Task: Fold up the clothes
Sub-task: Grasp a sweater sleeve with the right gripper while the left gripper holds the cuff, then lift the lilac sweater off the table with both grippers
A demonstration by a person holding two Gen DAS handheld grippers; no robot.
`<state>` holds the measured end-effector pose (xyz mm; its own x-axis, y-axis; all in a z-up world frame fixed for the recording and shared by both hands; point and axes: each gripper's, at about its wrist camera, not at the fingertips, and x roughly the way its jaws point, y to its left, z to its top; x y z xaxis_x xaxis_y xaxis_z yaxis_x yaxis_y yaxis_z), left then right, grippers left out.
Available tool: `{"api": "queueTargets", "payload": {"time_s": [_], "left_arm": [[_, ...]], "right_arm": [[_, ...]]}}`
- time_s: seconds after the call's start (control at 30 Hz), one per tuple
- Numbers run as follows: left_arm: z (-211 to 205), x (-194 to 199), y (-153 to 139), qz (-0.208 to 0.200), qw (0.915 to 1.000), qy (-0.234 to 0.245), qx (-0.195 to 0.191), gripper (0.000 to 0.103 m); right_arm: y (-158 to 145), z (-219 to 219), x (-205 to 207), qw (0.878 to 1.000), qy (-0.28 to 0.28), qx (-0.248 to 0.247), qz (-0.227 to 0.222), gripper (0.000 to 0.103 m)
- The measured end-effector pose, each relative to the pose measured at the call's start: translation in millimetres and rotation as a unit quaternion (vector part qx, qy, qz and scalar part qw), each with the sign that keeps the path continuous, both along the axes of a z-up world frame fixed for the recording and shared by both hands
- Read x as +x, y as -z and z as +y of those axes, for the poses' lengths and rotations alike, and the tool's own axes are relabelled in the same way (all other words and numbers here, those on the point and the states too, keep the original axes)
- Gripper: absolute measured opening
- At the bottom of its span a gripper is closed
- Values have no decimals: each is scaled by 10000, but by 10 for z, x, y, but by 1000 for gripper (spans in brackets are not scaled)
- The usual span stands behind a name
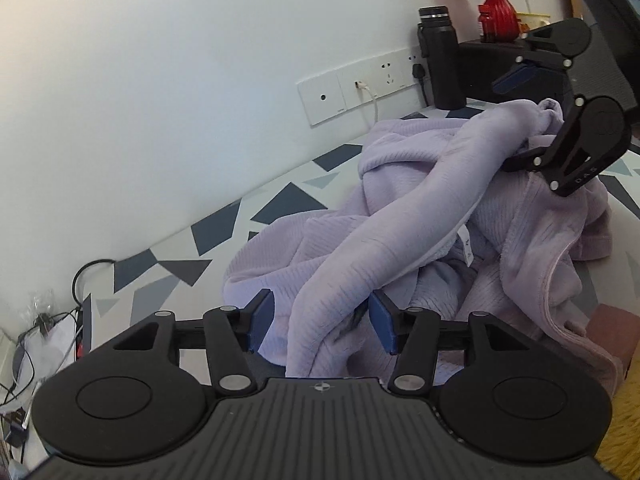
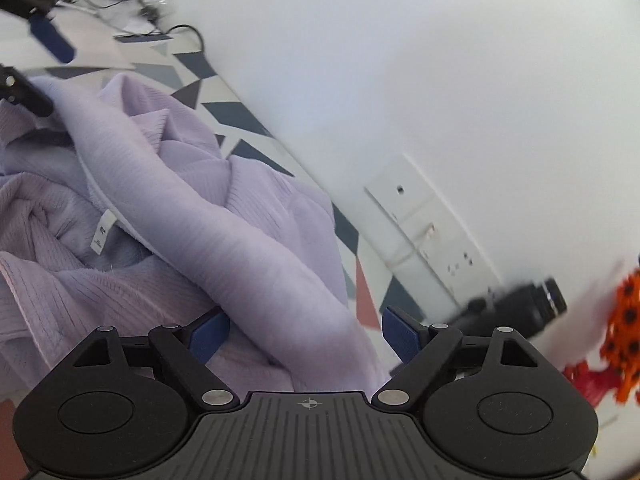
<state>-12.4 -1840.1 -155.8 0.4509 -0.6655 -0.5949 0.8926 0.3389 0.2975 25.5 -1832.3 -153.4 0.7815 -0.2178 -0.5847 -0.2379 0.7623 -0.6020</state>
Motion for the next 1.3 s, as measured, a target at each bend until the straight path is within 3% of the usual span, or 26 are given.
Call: {"api": "queueTargets", "payload": {"time_s": [0.03,0.1,0.17,0.23,0.27,0.33,0.4,0.47,0.5,0.53,0.63,0.73,0.87,0.93,0.97,1.03,1.07,1.1,1.17,1.27,1.3], "left_arm": [[-25,-25,23,-5,9999,95,40,54],[-71,-56,80,-34,9997,186,140,54],[-115,-73,146,-79,9994,200,254,54],[-157,-88,205,-115,9991,209,352,54],[-160,-75,179,-62,9994,182,275,54],[-167,-52,127,40,9998,132,123,54],[-200,-43,87,57,9999,146,-3,54],[-273,-43,108,47,9999,146,50,54],[-302,-57,115,19,9998,171,56,54],[-313,-87,111,-43,9997,234,45,54],[-337,-182,123,-396,9986,340,88,56],[-350,-254,176,-668,9967,413,202,60],[-324,-223,181,-456,9982,368,152,58],[-325,-186,192,-371,9989,248,174,32],[-324,-167,197,-329,9991,188,180,31],[-302,-117,198,-232,9996,76,118,22],[-281,-85,187,-130,9999,10,47,20],[-260,-52,175,-27,10000,-55,-25,17],[-200,52,99,352,9985,-279,-326,15],[-59,275,-162,1303,9795,-839,-1286,15],[-81,363,-196,1552,9727,-988,-1412,16]], "right_arm": [[26,10,26,10000,-66,26,57,76],[58,-9,77,9996,-154,155,205,61],[53,-52,104,9987,-133,375,314,53],[-15,-120,99,9967,-22,738,335,33],[-106,-178,81,9951,133,973,144,22],[-297,-311,36,9867,478,1529,-261,18],[-526,-542,-55,9549,1066,2667,-751,17],[-538,-782,-19,9148,1574,3660,-658,17],[-496,-819,6,9106,1651,3741,-596,17],[-445,-812,28,9158,1674,3613,-526,17],[-318,-748,42,9362,1566,3126,-361,18],[-261,-626,53,9589,1344,2475,-337,25],[-185,-337,-21,9783,945,1826,-242,42],[-153,-248,-7,9848,766,1541,-221,49],[-129,-218,11,9877,696,1387,-212,49],[-71,-182,42,9908,650,1171,-198,39],[-60,-187,50,9900,728,1188,-210,16],[-56,-203,60,9885,802,1264,-222,16],[-123,-320,50,9756,1032,1909,-322,16],[-258,-540,2,9379,1506,3067,-602,16],[-289,-588,-24,9230,1657,3404,-682,16]]}}
